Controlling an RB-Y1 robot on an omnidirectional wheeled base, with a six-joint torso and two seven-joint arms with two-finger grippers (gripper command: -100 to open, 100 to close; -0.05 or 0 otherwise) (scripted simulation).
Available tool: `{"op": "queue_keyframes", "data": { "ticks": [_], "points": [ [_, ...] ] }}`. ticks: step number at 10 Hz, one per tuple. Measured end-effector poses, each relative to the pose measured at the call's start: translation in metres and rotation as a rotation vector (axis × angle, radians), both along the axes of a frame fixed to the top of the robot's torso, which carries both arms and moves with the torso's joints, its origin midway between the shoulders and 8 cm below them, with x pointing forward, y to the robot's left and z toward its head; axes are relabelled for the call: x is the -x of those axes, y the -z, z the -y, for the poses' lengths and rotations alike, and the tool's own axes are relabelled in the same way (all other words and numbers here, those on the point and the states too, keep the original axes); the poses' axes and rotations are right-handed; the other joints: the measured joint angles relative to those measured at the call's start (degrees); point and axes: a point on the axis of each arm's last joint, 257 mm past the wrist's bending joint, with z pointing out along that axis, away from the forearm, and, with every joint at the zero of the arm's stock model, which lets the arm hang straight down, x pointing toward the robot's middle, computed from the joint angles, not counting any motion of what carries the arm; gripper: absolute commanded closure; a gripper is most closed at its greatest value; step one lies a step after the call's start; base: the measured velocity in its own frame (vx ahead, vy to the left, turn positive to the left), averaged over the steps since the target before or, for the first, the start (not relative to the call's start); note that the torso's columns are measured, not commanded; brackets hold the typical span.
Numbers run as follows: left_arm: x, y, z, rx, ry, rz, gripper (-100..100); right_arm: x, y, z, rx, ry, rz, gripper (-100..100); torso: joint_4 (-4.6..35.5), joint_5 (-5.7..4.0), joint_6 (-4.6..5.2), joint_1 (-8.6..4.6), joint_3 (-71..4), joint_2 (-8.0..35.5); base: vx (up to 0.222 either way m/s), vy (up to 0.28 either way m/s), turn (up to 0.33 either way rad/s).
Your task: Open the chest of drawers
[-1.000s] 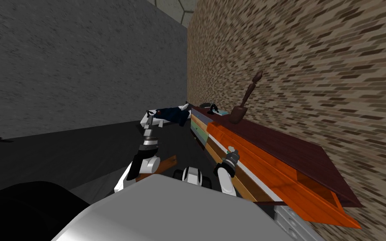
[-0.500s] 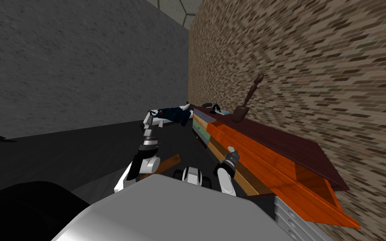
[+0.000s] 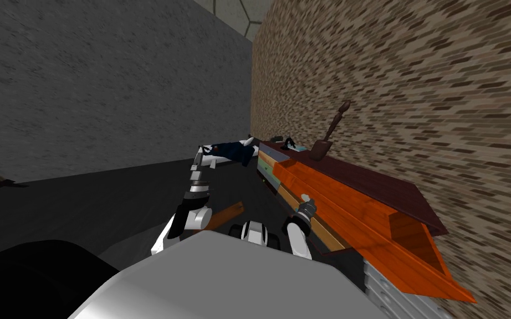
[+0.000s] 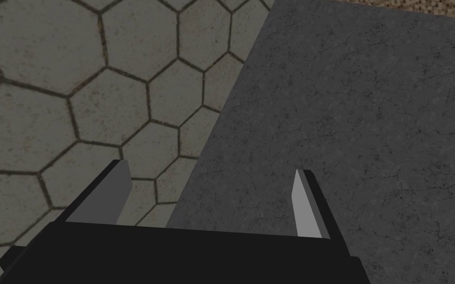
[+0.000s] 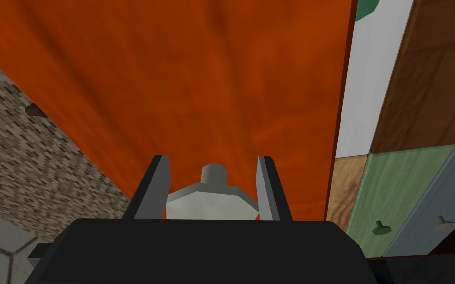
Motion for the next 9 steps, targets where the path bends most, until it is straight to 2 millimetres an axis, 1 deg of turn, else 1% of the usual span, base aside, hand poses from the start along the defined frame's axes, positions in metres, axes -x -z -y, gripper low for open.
{"op": "queue_keyframes", "data": {
  "ticks": [1,2,3,4,6,9],
  "points": [
    [0.000,0.000,0.000,0.000,0.000,0.000,0,-0.007,-0.001,0.001,-0.014,-0.006,0.019,100,0.0,-0.13,-0.69,0.30,0.1,0.0,-0.199,0.041,0.280],
    [0.000,0.000,0.000,0.000,0.000,0.000,0,-0.014,0.003,0.002,-0.031,-0.021,0.031,-100,-0.2,-0.16,-0.80,0.53,-0.1,-0.3,-0.091,0.011,-0.012],
    [0.000,0.000,0.000,0.000,0.000,0.000,0,-0.016,0.001,0.001,-0.039,-0.023,0.035,-100,-0.2,-0.03,-0.26,0.42,-0.3,-0.6,-0.012,0.003,-0.122],
    [0.000,0.000,0.000,0.000,0.000,0.000,0,-0.018,-0.003,-0.001,-0.040,-0.026,0.033,-100,-0.2,0.01,-0.03,0.31,-0.3,-0.4,0.027,0.000,-0.059],
    [0.000,0.000,0.000,0.000,0.000,0.000,0,-0.022,-0.008,-0.003,-0.037,-0.032,0.028,-100,0.0,0.01,0.04,0.24,0.1,0.2,0.025,0.000,-0.059],
    [0.000,0.000,0.000,0.000,0.000,0.000,0,-0.035,-0.025,-0.009,-0.043,-0.050,0.029,-100,0.1,0.04,0.06,0.31,0.3,0.5,-0.010,0.004,-0.091]
  ]
}}
